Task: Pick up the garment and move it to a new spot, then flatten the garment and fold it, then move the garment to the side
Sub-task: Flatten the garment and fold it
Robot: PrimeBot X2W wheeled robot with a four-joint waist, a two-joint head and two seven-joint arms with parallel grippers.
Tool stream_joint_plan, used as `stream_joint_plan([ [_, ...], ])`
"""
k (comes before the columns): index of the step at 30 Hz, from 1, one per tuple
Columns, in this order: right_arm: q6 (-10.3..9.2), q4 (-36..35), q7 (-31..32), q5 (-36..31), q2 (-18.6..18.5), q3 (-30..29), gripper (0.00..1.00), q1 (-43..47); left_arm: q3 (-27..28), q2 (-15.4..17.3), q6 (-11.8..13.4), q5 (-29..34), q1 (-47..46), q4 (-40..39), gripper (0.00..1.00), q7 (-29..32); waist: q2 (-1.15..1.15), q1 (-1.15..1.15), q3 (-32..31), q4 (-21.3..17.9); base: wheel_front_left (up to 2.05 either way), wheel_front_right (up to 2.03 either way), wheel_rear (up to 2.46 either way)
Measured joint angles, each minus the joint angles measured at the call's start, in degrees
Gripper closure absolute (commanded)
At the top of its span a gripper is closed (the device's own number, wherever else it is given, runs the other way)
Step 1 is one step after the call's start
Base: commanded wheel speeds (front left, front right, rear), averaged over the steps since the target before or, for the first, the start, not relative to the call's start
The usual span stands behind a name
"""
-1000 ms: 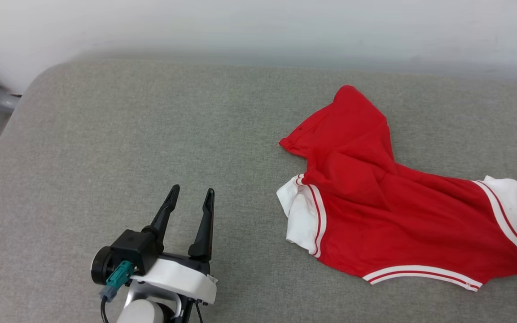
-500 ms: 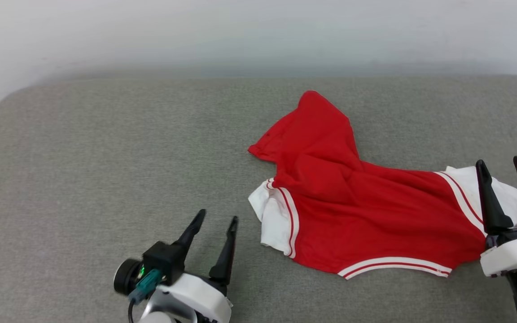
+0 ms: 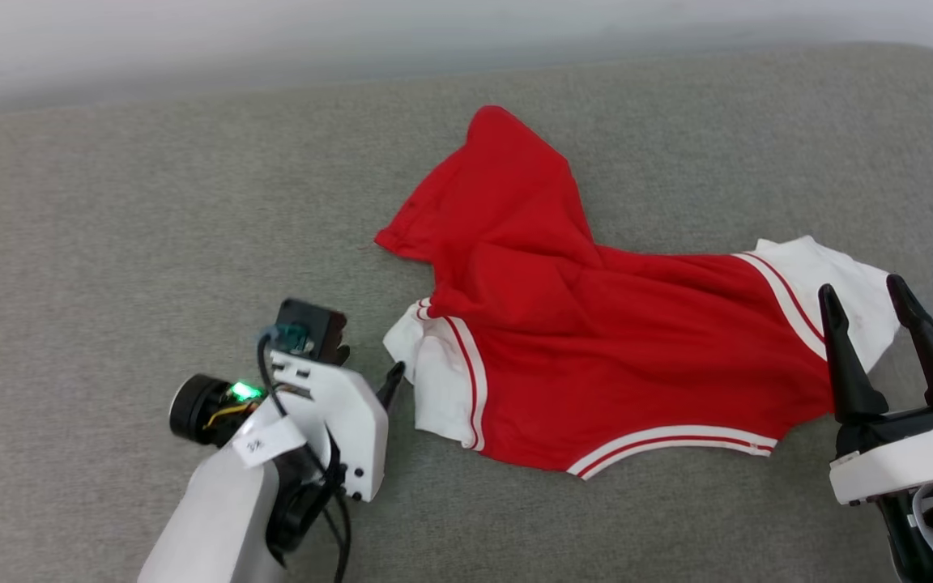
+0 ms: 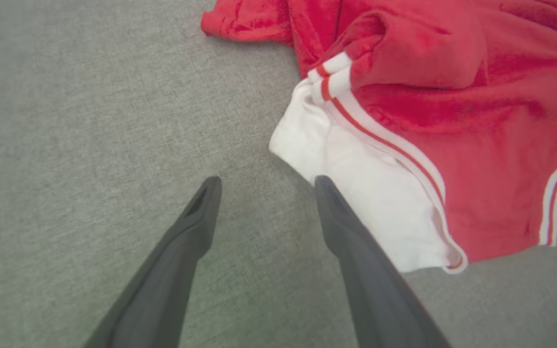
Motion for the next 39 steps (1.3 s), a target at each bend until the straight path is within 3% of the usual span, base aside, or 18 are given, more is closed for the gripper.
stream_joint_plan([
  [5, 0.00, 0.1, -1.0, -0.5, 0.7, 0.1, 0.00, -0.2, -1.0, 0.1, -0.1, -1.0, -2.8, -1.9, 0.00, 6.6, 0.00, 0.00, 2.6, -1.3, 0.00, 0.00, 0.00],
  [15, 0.00, 1.1, -2.0, -2.0, 1.3, 1.1, 0.00, -1.9, -2.5, 0.5, 0.6, 0.8, -6.5, 0.7, 0.00, 8.1, 0.00, 0.00, 7.0, -2.2, 0.00, 0.00, 0.00],
  [16, 0.00, 1.2, -2.2, -2.0, 1.4, 1.2, 0.00, -2.3, -2.6, 0.6, 0.6, 1.0, -6.9, 1.1, 0.22, 7.8, 0.00, 0.00, 7.2, -2.2, 0.00, 0.00, 0.00],
  [17, 0.00, 1.2, -2.3, -2.2, 1.5, 1.3, 0.00, -2.6, -2.6, 0.6, 0.9, 1.0, -7.2, 1.5, 0.68, 7.2, 0.00, 0.00, 7.4, -2.2, 0.00, 0.00, 0.00],
  [18, 0.00, 1.3, -2.4, -2.4, 1.6, 1.4, 0.00, -2.6, -2.7, 0.5, 0.9, 1.1, -7.2, 1.9, 1.00, 6.7, 0.00, 0.00, 7.4, -2.2, 0.00, 0.00, 0.00],
  [29, 0.00, 3.5, -2.6, -3.4, 1.4, 0.7, 0.00, -2.2, -1.3, 1.5, 1.3, -1.0, -1.0, 0.5, 1.00, 0.4, 0.00, 0.00, 3.0, 0.4, 0.00, 0.00, 0.00],
  [39, 0.00, 4.5, -1.4, -3.6, 1.1, 0.6, 0.00, -1.0, 2.9, 8.4, 2.2, -2.4, 4.6, -7.5, 1.00, 2.4, 0.00, -0.01, -1.9, 4.1, 0.00, 0.00, 0.00],
])
